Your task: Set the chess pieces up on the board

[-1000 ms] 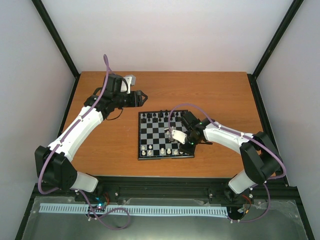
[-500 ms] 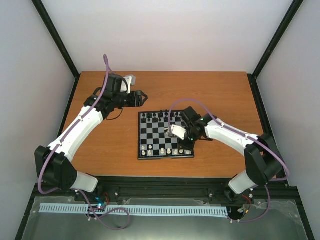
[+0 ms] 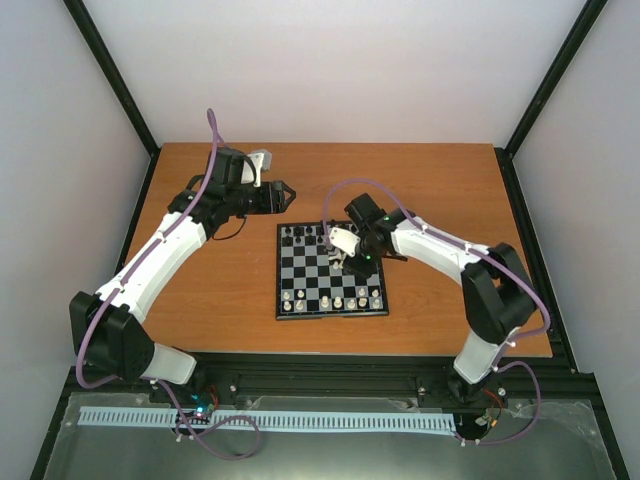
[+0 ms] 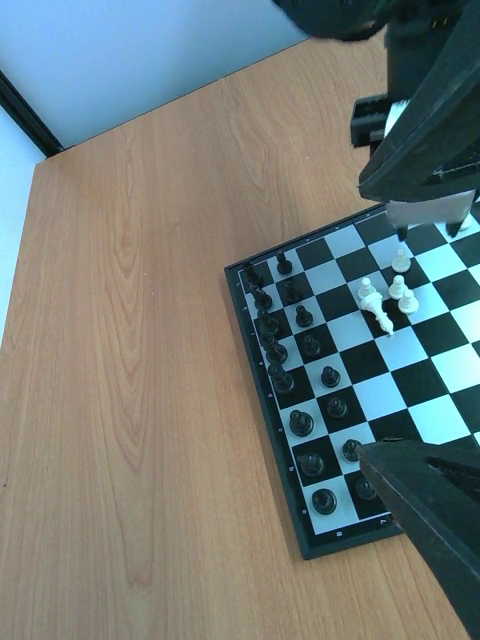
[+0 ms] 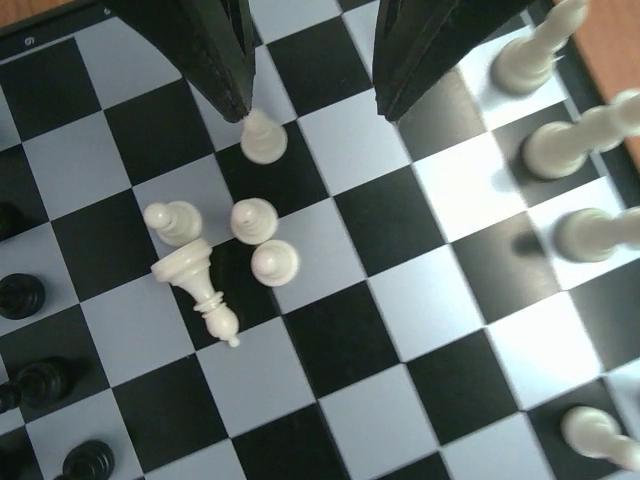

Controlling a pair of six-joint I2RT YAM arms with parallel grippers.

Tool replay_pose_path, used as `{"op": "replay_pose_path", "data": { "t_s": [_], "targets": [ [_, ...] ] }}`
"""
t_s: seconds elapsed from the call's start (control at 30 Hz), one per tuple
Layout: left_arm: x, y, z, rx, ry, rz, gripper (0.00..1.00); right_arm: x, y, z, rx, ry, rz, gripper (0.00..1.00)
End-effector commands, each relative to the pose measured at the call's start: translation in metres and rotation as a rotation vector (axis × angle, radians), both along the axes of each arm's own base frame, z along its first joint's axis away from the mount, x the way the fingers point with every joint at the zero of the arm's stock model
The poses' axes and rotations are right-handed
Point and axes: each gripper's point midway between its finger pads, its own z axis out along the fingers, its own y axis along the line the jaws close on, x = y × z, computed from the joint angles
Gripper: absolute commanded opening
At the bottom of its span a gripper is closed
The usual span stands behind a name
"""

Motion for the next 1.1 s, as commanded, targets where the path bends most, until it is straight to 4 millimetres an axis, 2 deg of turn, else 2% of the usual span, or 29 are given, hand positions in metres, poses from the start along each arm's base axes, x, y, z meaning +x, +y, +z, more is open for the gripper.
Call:
{"op": "replay_pose_path", "data": {
  "t_s": [0.0,0.33,0.43,0.63,0.8,1.07],
  "targets": [
    [0.005,0.001,0.02,-0.037,-0.04,0.009,0.67,0.025,-0.001,-0.01,-0.046,-0.034,-0.045,0.35],
    [0.004,0.0,0.022,-0.045,-0.043,0.003,0.67,0.035,-0.001,-0.033,-0.086,0.0,-0.078,0.36],
    [0.004,0.0,0.022,-0.044,-0.042,0.002,0.67,0.034,-0.001,-0.036,-0.084,0.016,-0.08,0.28],
    [0.004,0.0,0.021,-0.043,-0.04,0.003,0.67,0.025,-0.001,-0.036,-0.075,0.053,-0.079,0.08],
    [0.004,-0.001,0.021,-0.045,-0.04,0.002,0.67,0.015,-0.002,-0.031,-0.054,0.07,-0.069,0.05],
    [0.004,-0.001,0.02,-0.043,-0.039,0.002,0.67,-0.016,0.001,-0.015,0.003,0.128,-0.008,0.04]
  ]
}}
